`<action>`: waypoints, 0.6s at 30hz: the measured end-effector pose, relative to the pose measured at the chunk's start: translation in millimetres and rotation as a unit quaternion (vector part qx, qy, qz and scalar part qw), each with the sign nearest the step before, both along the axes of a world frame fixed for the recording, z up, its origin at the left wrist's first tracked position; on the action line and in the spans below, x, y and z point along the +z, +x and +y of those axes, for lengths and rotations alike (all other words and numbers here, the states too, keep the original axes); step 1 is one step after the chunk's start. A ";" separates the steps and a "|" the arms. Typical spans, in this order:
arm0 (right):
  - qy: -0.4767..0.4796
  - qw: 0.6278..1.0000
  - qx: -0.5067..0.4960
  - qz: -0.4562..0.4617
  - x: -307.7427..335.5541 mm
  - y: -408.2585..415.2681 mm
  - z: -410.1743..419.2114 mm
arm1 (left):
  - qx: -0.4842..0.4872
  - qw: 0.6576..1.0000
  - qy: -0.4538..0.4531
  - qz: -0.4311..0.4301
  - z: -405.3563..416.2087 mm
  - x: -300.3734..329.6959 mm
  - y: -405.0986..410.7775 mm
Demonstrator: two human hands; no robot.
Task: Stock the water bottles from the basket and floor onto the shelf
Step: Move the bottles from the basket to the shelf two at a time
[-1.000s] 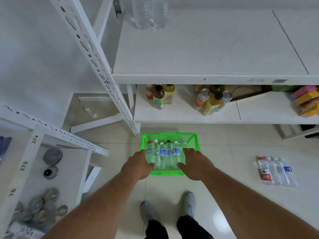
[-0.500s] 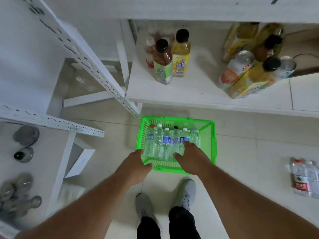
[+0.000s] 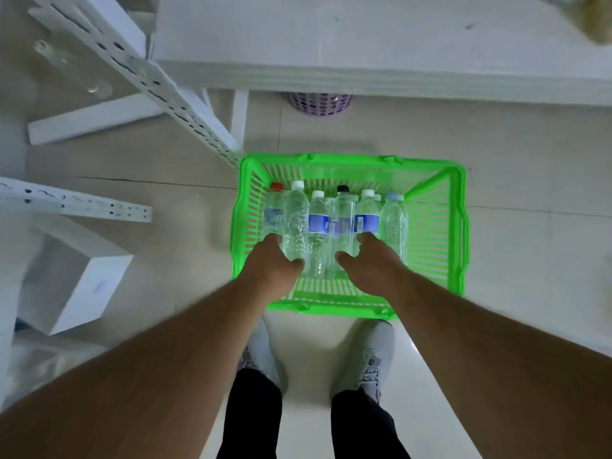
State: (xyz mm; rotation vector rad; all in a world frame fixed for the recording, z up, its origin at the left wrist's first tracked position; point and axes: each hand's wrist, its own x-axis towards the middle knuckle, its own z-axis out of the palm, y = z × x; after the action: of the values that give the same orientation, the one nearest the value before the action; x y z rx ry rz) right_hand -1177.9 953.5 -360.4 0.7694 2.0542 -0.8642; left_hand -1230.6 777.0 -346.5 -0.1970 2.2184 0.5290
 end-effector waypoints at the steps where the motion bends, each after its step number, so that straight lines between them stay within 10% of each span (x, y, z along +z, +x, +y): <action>1: 0.000 1.000 -0.006 0.000 -12.9 -2.0 -3.2 | 0.000 1.000 -0.002 0.003 -0.2 -13.5 -2.1; 18: -0.010 0.989 -0.148 -0.017 -146.9 -55.2 -0.4 | 0.042 0.998 -0.037 0.001 12.4 -141.8 -27.2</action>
State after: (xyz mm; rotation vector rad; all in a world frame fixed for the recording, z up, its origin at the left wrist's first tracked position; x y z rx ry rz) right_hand -1233.1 953.1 -507.2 1.0901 1.9268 -1.0239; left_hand -1257.8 789.4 -488.3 -0.3305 2.2414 0.4933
